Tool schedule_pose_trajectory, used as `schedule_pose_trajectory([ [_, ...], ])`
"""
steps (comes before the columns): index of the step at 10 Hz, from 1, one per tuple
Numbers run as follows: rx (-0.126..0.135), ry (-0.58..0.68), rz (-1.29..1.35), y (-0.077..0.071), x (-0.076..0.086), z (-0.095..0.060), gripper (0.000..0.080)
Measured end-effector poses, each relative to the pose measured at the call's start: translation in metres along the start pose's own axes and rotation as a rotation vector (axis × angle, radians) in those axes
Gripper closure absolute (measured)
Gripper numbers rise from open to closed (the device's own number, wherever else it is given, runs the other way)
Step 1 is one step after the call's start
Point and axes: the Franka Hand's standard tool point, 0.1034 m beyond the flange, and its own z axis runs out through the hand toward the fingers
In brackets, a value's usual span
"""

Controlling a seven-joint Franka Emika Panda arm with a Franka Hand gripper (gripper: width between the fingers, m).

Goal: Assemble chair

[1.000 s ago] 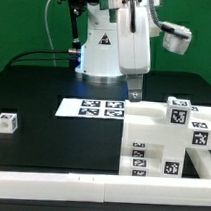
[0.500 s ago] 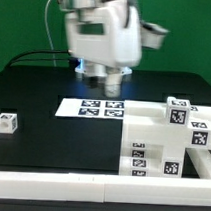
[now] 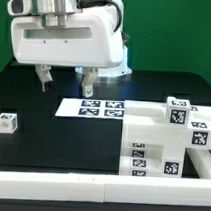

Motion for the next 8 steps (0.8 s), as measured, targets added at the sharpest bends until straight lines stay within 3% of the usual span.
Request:
schedule_pose_trajectory([
  [1,-0.002,0.0,-0.084,0.003,0.0,0.001,0.015],
  [4,-0.044,-0.04,-0.517,0.087,-0.011,0.015,0.015],
  [6,-0.051,-0.046,-0.642,0.083,-0.01,0.014,0.015],
  [8,-0.054,-0.056,-0.725,0.095,-0.01,0.017,0.015],
])
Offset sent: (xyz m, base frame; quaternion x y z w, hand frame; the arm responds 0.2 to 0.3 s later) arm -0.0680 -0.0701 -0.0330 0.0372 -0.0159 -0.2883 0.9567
